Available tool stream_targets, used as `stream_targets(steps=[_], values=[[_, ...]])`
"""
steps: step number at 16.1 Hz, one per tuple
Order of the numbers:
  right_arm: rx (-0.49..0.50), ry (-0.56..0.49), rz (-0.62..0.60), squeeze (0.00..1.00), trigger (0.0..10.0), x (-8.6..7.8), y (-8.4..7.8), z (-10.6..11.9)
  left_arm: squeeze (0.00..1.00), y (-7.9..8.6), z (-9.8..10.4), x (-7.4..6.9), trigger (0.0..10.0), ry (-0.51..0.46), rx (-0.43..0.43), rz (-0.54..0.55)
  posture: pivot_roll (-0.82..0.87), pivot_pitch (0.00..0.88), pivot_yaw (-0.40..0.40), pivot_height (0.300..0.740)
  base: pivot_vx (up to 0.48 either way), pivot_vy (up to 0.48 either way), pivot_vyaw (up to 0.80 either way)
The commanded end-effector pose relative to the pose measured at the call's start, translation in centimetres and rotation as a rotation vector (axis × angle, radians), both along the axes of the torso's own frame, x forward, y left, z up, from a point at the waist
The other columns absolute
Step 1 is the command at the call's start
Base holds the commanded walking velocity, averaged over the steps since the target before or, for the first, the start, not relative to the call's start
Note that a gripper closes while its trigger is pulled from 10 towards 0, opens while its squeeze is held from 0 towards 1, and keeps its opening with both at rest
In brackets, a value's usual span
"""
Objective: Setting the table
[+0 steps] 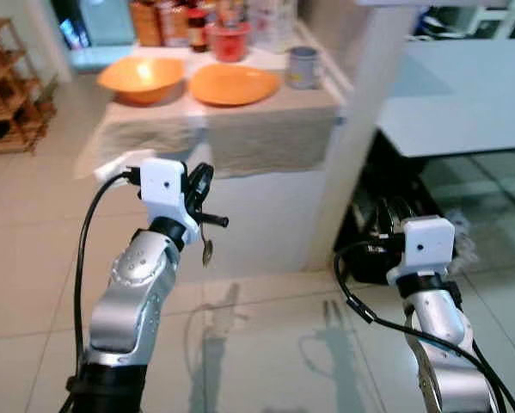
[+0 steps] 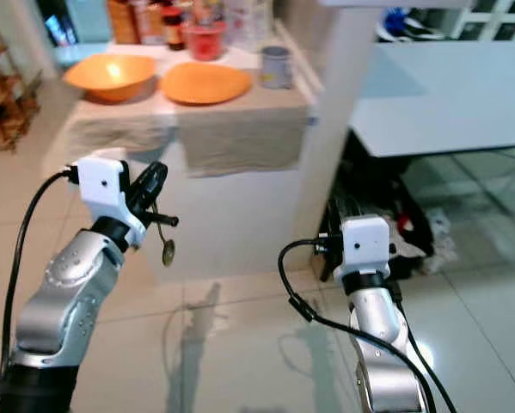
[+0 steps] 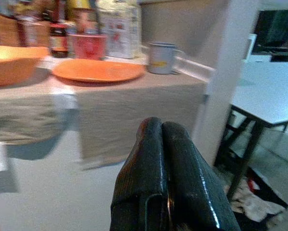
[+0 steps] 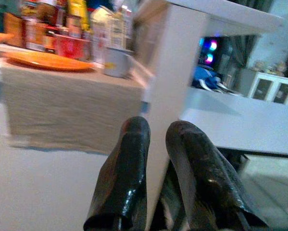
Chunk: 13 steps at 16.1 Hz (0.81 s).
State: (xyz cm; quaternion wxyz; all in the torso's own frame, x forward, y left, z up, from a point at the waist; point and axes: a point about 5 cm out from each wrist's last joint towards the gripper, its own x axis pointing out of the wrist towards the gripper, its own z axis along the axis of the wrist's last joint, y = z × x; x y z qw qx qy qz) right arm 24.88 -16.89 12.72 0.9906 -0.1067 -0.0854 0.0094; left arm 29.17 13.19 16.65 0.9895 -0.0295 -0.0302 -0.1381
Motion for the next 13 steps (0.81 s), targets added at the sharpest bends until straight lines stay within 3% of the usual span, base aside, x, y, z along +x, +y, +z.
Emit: stream_targets(steps=[1,4,7,13], values=[[-0.007,0.006,-0.019,0.00,10.0,0.04,-0.44,-0.15,0.00,-0.46,0.22,0.19,0.0,-0.010,0.008,-0.003,0.00,0.012,-0.003,0.740,0.000,-0.454,0.00],[-0.004,0.006,-0.020,0.00,10.0,0.06,-0.36,-0.18,0.00,-0.24,0.41,0.70,0.0,-0.012,0.000,0.047,0.00,0.016,0.000,0.740,0.165,-0.416,0.00],[-0.014,0.000,-0.012,0.00,10.0,0.01,-0.26,-0.07,0.00,-0.51,0.22,0.83,0.0,-0.007,0.008,0.050,0.00,0.024,0.001,0.740,0.269,-0.395,0.60],[-0.026,-0.003,-0.009,0.00,10.0,-0.18,-0.13,-0.08,0.00,-1.04,0.06,1.16,0.0,-0.001,0.017,0.054,-0.01,0.027,0.011,0.740,0.271,-0.393,0.11]])
